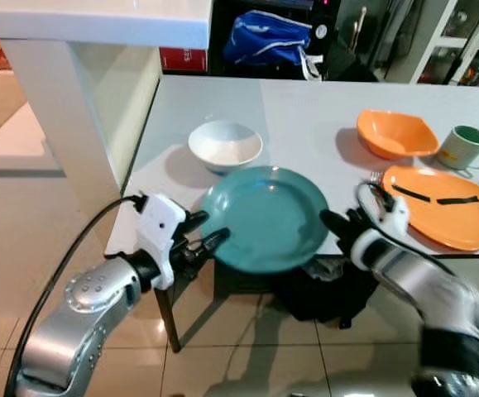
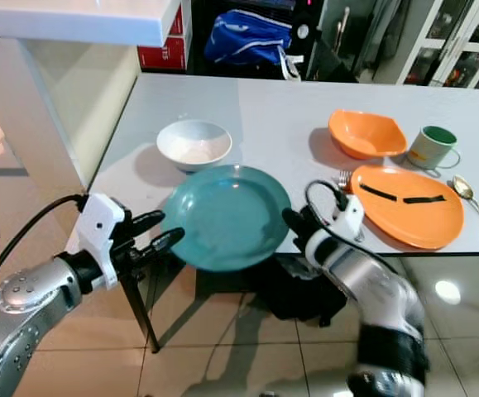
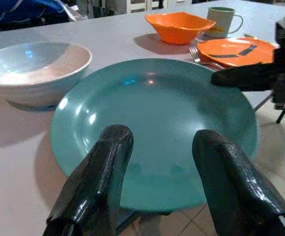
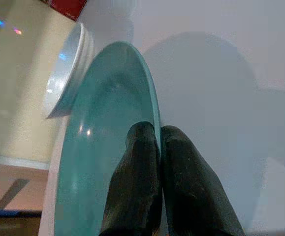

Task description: Setting the table

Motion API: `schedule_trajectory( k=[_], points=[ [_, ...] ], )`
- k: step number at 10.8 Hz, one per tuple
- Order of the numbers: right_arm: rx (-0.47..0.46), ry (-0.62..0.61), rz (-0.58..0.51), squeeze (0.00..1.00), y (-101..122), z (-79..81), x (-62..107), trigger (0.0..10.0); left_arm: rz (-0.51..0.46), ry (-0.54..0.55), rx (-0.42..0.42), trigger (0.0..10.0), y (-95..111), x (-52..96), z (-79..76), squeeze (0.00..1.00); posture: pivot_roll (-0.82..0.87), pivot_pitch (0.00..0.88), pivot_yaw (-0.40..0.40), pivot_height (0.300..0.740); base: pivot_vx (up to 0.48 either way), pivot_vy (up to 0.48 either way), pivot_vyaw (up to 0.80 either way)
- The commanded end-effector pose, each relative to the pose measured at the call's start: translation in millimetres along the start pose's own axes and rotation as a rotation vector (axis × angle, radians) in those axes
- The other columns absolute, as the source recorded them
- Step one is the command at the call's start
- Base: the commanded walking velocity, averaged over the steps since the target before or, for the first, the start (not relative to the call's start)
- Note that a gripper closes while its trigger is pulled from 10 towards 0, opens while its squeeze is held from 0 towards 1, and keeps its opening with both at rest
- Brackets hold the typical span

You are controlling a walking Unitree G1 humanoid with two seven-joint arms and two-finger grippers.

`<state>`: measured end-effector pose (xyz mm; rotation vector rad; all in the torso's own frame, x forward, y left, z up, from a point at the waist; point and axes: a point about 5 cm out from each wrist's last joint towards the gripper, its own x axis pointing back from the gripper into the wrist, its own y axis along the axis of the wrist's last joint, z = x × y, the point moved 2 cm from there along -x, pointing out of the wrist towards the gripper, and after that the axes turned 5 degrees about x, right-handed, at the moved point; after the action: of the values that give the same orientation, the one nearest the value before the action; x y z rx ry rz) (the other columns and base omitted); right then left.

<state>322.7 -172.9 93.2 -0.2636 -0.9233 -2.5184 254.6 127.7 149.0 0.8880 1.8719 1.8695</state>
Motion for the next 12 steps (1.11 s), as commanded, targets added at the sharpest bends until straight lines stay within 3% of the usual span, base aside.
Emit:
schedule_trajectory(
  k=[1,4,8,9,10,12],
  points=[
    [0.002,-0.016,-0.014,0.00,4,-1.5,-12.5,10.0,-0.014,-0.032,0.002,10.0,5,-1.2,-5.6,0.00,-0.01,0.017,-0.037,0.740,0.000,0.000,0.00],
    [-0.006,-0.025,-0.024,0.00,5,-0.6,-30.1,10.0,-0.012,-0.042,0.013,10.0,6,-1.7,-6.4,0.00,-0.01,0.016,-0.041,0.740,0.000,0.000,0.00],
    [0.108,0.003,-0.023,0.00,-1,6.6,-45.2,10.0,-0.010,-0.064,0.016,10.0,7,-3.3,-8.6,0.00,-0.01,0.016,-0.034,0.740,0.000,0.000,0.00],
    [0.098,0.011,-0.030,0.00,-2,7.3,-46.2,10.0,-0.012,-0.066,0.016,10.0,8,-4.2,-9.3,0.00,-0.01,0.015,-0.034,0.740,0.000,0.000,0.00],
    [0.091,0.014,-0.035,1.00,-2,7.2,-46.9,10.0,-0.013,-0.069,0.016,10.0,8,-4.9,-10.0,0.00,-0.01,0.015,-0.033,0.740,0.000,0.000,0.00],
    [0.087,0.022,-0.023,1.00,-2,5.1,-45.9,10.0,-0.016,-0.065,0.016,10.0,9,-4.6,-8.9,0.00,-0.01,0.012,-0.035,0.740,0.000,0.000,0.00]
  ],
)
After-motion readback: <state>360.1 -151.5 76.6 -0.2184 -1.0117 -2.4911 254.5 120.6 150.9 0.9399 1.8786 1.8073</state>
